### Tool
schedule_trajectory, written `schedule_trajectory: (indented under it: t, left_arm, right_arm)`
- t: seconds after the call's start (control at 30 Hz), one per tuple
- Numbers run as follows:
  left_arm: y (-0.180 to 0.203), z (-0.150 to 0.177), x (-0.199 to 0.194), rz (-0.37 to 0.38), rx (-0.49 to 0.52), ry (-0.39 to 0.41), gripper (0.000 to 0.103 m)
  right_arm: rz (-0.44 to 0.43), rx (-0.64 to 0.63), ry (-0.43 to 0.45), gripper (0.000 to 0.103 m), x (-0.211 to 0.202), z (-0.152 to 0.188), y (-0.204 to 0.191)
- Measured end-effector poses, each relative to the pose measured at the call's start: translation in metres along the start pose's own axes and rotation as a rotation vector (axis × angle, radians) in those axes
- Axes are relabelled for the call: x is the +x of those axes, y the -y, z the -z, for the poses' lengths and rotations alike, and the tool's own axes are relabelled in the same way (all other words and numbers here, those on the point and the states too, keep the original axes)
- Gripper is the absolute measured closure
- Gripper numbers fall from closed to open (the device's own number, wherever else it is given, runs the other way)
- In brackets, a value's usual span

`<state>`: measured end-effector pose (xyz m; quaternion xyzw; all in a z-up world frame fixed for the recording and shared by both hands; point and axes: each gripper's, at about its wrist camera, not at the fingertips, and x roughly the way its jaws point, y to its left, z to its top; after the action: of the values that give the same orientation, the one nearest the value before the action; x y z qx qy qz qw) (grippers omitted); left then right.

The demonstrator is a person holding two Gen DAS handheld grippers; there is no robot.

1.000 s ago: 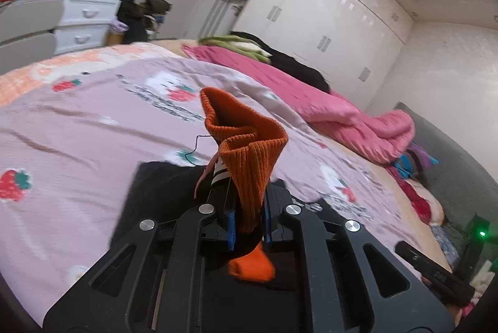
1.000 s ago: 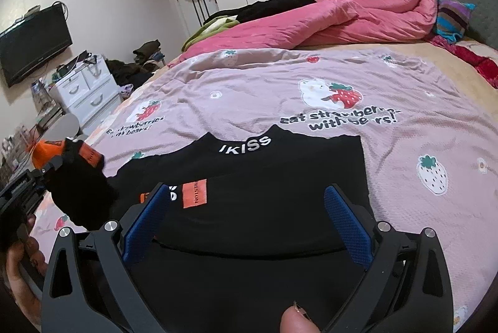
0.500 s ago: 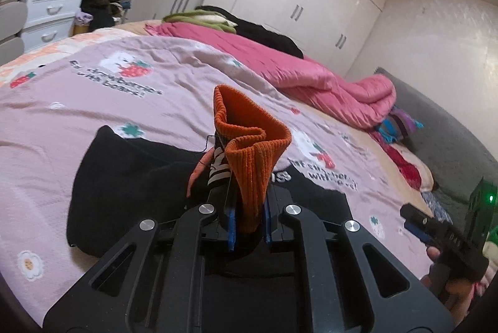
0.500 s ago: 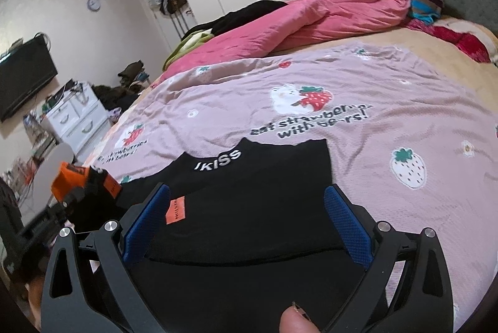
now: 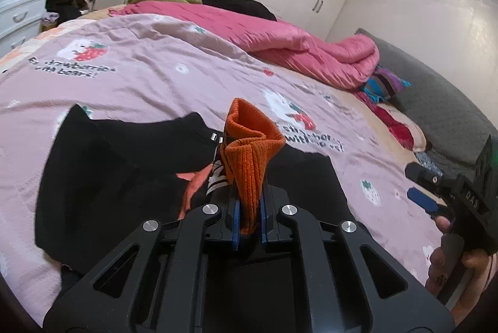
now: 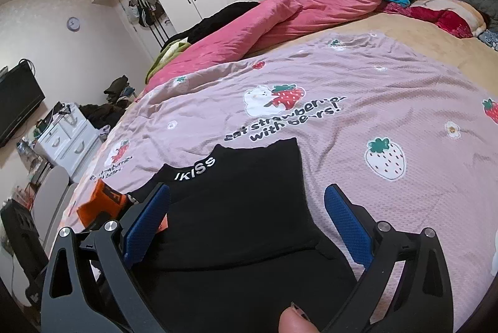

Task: Fold small clothes
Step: 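Carry the held sleeve across the sweater body toward the folded cuff, then grasp the orange cuff with the right tool while the left tool releases it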

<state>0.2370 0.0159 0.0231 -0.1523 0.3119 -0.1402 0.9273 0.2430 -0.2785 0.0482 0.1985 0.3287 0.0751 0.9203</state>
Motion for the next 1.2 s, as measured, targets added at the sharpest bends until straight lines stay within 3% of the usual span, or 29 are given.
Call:
schedule_trajectory:
  t: [0.33,0.47,0.67,0.77,0.83,1.0,1.03,1.1,1.2]
  left_arm:
    - [0.008,0.012,0.027,0.056,0.012,-0.105,0.100]
    - [0.011,0.016,0.034,0.074,0.021,-0.143,0.095]
    - [0.016,0.020,0.037,0.098,0.033,-0.182,0.067]
    - [0.012,0.015,0.029,0.102,0.025,-0.166,0.040]
    - [0.008,0.011,0.024,0.079,0.027,-0.153,0.037]
    - [-0.009,0.001,0.012,-0.062,0.032,-0.106,0.011]
    - [-0.013,-0.002,0.009,-0.113,0.040,-0.090,0.009]
    - [-0.020,-0.005,0.006,-0.174,0.046,-0.076,0.009]
    - [-0.037,-0.010,-0.002,-0.217,0.007,-0.061,0.009]
  right_arm:
    - [0.019,0.006,-0.017,0.004,0.008,0.002,0.005]
    - [0.026,0.004,-0.029,0.004,0.012,0.004,0.005]
    - [0.035,-0.012,-0.052,0.004,0.021,0.008,0.002]
    - [0.032,-0.033,-0.077,0.005,0.030,0.013,-0.003]
    - [0.024,-0.055,-0.104,0.005,0.038,0.018,-0.009]
    - [-0.010,-0.135,-0.162,0.005,0.060,0.035,-0.032]
    - [-0.017,-0.145,-0.169,0.006,0.064,0.040,-0.037]
    - [-0.041,-0.160,-0.191,0.020,0.071,0.047,-0.046]
    - [-0.071,-0.192,-0.241,0.023,0.086,0.059,-0.061]
